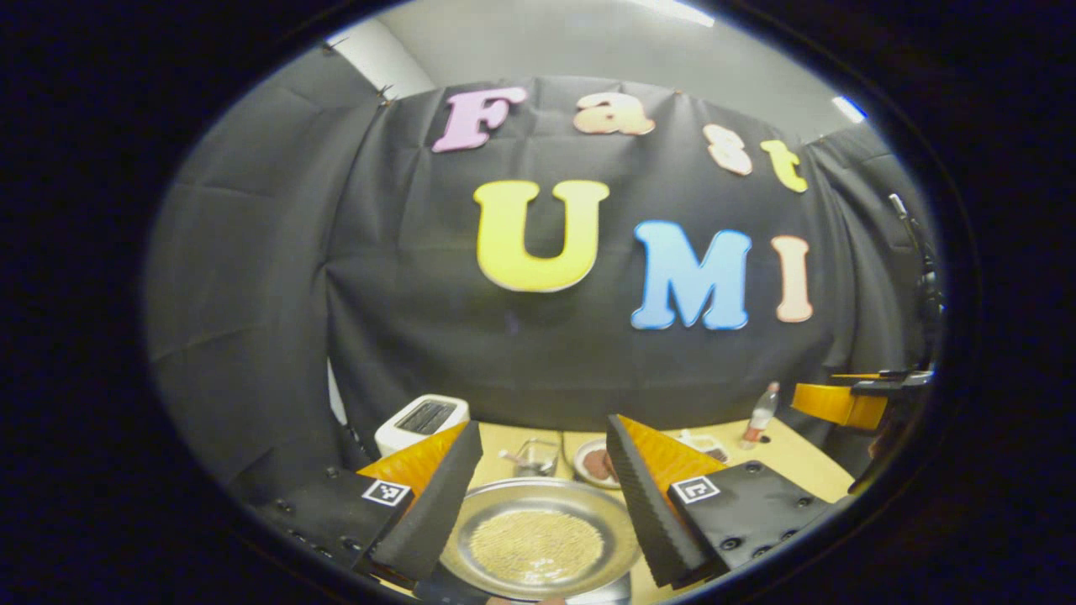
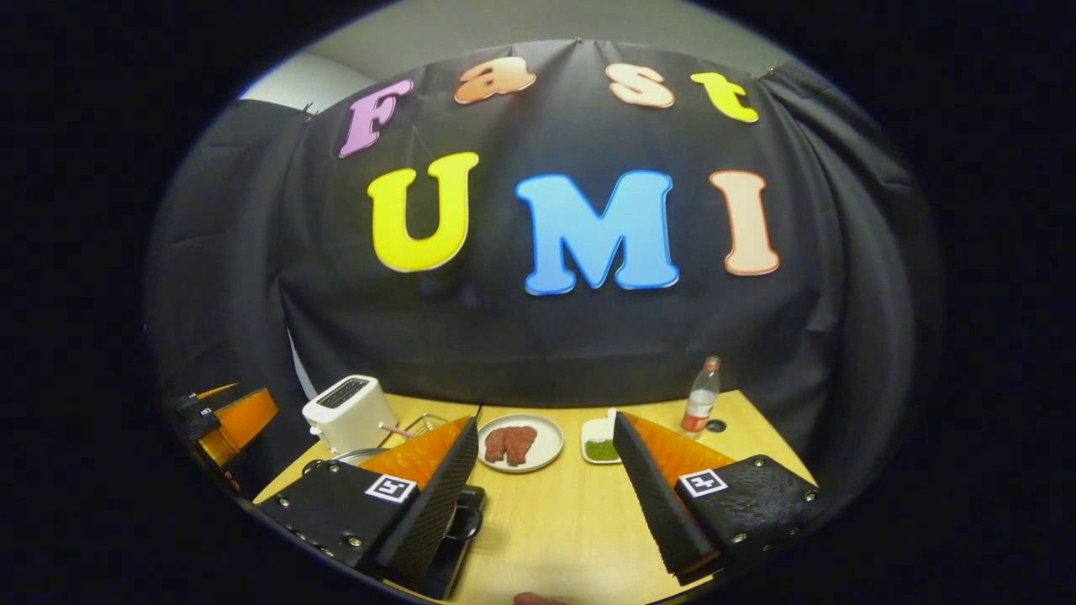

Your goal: First push the handle of the pot to place it horizontally, then grasp the pot with both hands and set it on the induction cooktop.

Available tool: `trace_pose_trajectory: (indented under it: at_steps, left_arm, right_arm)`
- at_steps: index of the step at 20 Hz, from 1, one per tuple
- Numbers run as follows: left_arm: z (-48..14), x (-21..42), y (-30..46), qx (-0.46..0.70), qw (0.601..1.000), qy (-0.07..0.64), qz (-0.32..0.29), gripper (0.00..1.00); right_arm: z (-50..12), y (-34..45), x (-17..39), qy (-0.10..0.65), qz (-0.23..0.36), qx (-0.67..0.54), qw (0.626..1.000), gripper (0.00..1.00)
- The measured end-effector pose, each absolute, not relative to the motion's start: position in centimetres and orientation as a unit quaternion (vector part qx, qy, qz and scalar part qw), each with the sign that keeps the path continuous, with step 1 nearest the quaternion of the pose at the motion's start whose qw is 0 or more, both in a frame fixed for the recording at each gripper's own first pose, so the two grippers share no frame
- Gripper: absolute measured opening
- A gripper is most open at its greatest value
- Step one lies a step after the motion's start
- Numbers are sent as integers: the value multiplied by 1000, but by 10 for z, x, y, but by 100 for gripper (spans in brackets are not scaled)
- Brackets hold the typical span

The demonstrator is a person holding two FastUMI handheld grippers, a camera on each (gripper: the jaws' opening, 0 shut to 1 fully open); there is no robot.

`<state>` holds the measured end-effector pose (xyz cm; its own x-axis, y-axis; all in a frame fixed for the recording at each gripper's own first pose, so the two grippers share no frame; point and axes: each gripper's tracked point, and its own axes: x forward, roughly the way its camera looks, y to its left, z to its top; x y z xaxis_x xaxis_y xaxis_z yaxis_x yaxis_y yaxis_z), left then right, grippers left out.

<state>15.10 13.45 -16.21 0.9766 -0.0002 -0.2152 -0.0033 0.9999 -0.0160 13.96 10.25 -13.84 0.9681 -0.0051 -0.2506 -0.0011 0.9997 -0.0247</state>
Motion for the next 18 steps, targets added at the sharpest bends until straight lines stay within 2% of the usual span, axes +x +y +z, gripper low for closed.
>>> trace_pose_trajectory:
  at_steps: [4, 6, 7, 10, 11, 12, 13, 14, 18]
  left_arm:
    - [-95, 144, 54, -4, 998, 63, -23, 99]
    - [-66, 134, 22, 8, 998, 51, -23, 95]
    - [-56, 131, 8, 11, 999, 46, -24, 96]
    - [-44, 129, -23, 8, 999, 39, -24, 99]
    - [-43, 127, -27, 10, 999, 41, -21, 94]
    - [-46, 128, -31, 11, 999, 43, -18, 97]
    - [-47, 126, -35, 12, 999, 45, -15, 95]
    - [-48, 125, -37, 16, 999, 46, -10, 99]
    - [-50, 116, -46, 23, 999, 46, -4, 99]
  right_arm:
    - [-84, 47, 118, 93, -36, 7, 995, 98]
    - [-67, 26, 112, 74, -38, 6, 996, 100]
    - [-60, 18, 110, 70, -38, 4, 997, 98]
    - [-51, 3, 109, 63, -27, 5, 998, 98]
    - [-50, -1, 110, 60, -23, 3, 998, 98]
    - [-50, -4, 111, 59, -19, 1, 998, 98]
    - [-49, -5, 111, 59, -10, 0, 998, 98]
    - [-52, -6, 112, 62, -2, -1, 998, 98]
    - [-57, -7, 116, 71, 16, 7, 997, 98]
